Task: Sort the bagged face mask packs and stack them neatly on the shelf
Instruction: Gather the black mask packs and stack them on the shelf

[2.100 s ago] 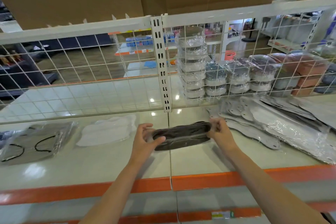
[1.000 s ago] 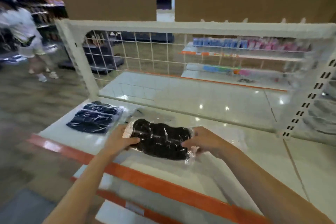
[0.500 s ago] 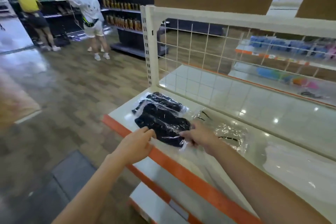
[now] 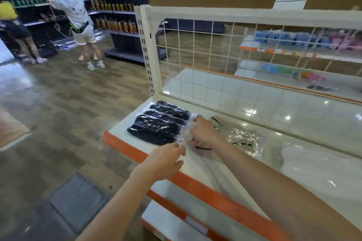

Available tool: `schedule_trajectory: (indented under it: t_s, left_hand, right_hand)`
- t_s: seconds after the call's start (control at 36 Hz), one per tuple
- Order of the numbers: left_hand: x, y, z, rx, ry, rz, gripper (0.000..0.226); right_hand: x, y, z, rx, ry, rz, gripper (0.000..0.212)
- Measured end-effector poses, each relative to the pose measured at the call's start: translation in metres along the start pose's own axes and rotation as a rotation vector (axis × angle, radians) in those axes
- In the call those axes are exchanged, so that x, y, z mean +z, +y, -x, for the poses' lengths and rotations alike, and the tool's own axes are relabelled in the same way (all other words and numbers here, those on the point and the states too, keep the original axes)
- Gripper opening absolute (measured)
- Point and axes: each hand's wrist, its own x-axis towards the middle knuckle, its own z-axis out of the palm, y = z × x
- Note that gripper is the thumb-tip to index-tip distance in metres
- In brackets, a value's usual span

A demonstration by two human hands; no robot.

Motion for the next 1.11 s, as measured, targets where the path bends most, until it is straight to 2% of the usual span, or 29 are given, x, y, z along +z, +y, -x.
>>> schedule_trajectory:
  t_s: [0.08,0.17,0.25,0.36,0.69,0.94,1.06,1.11]
  left_hand:
    - [0.003,0.027,-0.022,0.121,-0.001,-0.005,0.031]
    - [0.009,0.061,-0.048,0.264,0.013,-0.062,0.029]
    - [0.01,0.104,-0.071,0.388,0.007,-0.154,0.029]
    - [0.015,0.166,-0.094,0.553,-0.027,-0.155,0.025]
    - [0.058,0.36,-0.104,0.823,-0.077,-0.1,0.033]
    - [0.09,0.513,-0.095,0.832,-0.124,-0.1,0.032]
    - [0.103,0.565,-0.094,0.804,-0.144,-0.088,0.032]
    - [0.109,0.586,-0.094,0.796,-0.141,-0.069,0.031]
  right_hand:
    - [-0.028,0.022,0.022,-0.11,0.076,0.267,0.034]
    - [-0.052,0.053,0.048,-0.129,0.091,0.471,0.036]
    - [-0.082,0.086,0.078,-0.054,0.127,0.674,0.041]
    - [-0.119,0.136,0.123,0.1,0.173,0.788,0.046]
    - [-0.216,0.286,0.291,0.512,0.265,0.74,0.035]
    - [-0.289,0.405,0.387,0.623,0.383,0.644,0.032]
    - [-0.318,0.458,0.419,0.635,0.448,0.632,0.039]
    - [-0.332,0.478,0.435,0.655,0.467,0.611,0.036]
